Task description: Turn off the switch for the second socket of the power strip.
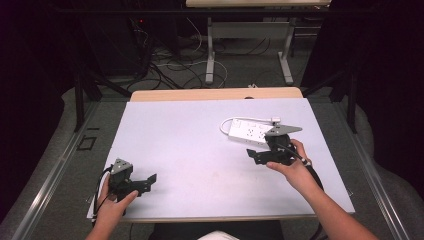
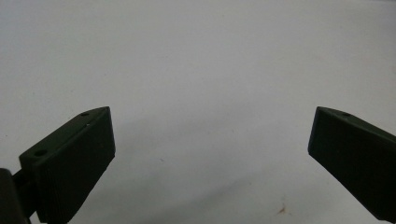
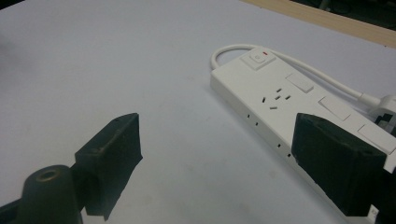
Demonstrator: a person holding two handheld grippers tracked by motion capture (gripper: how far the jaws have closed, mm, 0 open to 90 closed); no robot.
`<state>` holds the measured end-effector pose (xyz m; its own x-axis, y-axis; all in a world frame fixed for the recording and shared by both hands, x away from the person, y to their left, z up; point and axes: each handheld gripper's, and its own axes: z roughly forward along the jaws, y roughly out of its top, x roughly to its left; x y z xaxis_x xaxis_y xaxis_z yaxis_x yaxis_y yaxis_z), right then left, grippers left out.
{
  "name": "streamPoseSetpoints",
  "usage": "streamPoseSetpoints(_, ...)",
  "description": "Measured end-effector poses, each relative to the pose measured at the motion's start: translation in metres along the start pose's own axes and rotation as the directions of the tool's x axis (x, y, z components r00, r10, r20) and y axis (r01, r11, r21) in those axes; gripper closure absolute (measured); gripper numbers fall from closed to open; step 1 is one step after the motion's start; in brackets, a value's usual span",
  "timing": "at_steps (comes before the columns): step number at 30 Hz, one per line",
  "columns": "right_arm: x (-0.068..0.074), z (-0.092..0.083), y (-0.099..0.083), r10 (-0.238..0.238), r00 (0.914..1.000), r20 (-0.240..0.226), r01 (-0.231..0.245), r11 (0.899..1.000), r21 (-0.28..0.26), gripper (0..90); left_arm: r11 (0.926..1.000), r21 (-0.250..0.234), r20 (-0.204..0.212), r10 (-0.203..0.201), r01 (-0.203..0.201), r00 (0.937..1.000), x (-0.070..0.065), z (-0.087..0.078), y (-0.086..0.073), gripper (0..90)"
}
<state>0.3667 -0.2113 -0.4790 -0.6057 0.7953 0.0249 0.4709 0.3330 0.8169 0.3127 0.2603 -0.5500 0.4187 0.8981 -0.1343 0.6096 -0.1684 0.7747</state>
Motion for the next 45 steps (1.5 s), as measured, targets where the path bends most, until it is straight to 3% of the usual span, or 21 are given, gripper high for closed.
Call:
streamPoseSetpoints(21, 0.03, 0.002, -0.039, -0.027, 0.9986, -0.044, 0.026, 0.999, -0.025, 15.3, 1.0, 0.002, -0.001, -0.001, 0.001, 1.0, 0.0, 0.0, 0.0, 0.7)
streamPoseSetpoints(28, 0.035, 0.008, -0.052, -0.018, 0.9988, -0.046, 0.016, 0.999, -0.032, 15.4, 1.0, 0.005, -0.002, -0.002, 0.002, 1.0, 0.0, 0.0, 0.0, 0.7)
streamPoseSetpoints(35, 0.04, 0.013, -0.061, -0.051, 0.9978, -0.042, 0.049, 0.998, -0.036, 15.3, 1.0, 0.004, -0.001, -0.001, 0.001, 1.0, -0.001, 0.0, 0.0, 0.7)
streamPoseSetpoints(45, 0.044, 0.02, -0.069, -0.048, 0.9979, -0.043, 0.046, 0.998, -0.049, 15.4, 0.9999, 0.012, 0.005, -0.002, 0.002, 1.0, -0.001, -0.001, 0.0, 0.7)
